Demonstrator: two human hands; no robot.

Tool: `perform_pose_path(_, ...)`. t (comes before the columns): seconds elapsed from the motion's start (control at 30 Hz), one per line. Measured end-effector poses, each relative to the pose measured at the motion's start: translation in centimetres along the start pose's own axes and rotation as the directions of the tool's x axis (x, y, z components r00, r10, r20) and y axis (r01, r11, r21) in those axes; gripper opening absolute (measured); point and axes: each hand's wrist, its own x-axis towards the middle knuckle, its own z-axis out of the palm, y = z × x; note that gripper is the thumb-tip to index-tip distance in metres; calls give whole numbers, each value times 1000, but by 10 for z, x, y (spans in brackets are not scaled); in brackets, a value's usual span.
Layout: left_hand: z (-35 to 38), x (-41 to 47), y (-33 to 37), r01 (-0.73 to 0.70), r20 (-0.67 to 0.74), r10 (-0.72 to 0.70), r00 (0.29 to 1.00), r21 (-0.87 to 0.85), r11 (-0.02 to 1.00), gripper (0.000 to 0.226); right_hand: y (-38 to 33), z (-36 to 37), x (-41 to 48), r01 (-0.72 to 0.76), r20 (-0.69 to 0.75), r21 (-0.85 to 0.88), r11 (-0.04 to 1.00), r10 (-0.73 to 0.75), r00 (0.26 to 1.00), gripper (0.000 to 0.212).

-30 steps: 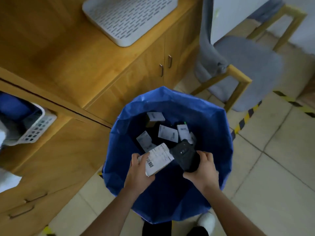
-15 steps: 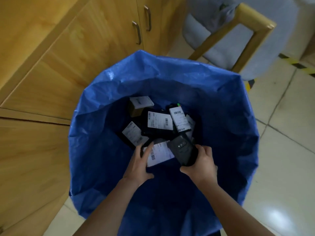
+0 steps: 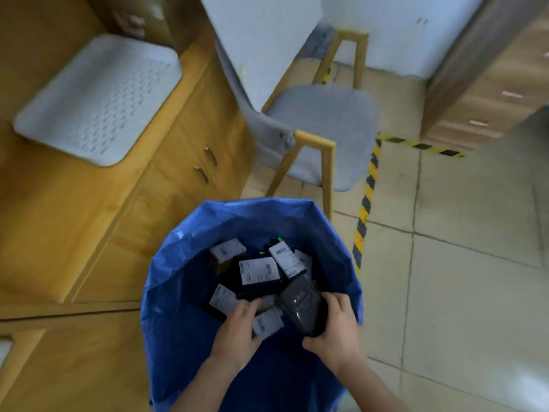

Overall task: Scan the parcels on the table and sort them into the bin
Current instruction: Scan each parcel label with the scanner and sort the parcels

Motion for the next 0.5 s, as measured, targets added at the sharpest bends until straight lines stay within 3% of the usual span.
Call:
perform_pose_path(0.23, -54, -42, 103, -161, -47, 166, 985, 88, 983, 50, 17, -97, -68, 7, -130, 100, 995, 6, 991, 88)
perform_pose_path(0.37, -63, -65, 172, -239, -57, 247, 967, 121, 963, 47, 57, -152, -113, 20, -254, 152, 988, 19, 967, 80)
perform_pose_path(0.5, -61, -81, 255, -360, -77, 376, 923, 164, 918, 45, 113, -197, -156, -9, -352, 240, 971, 96, 931, 88)
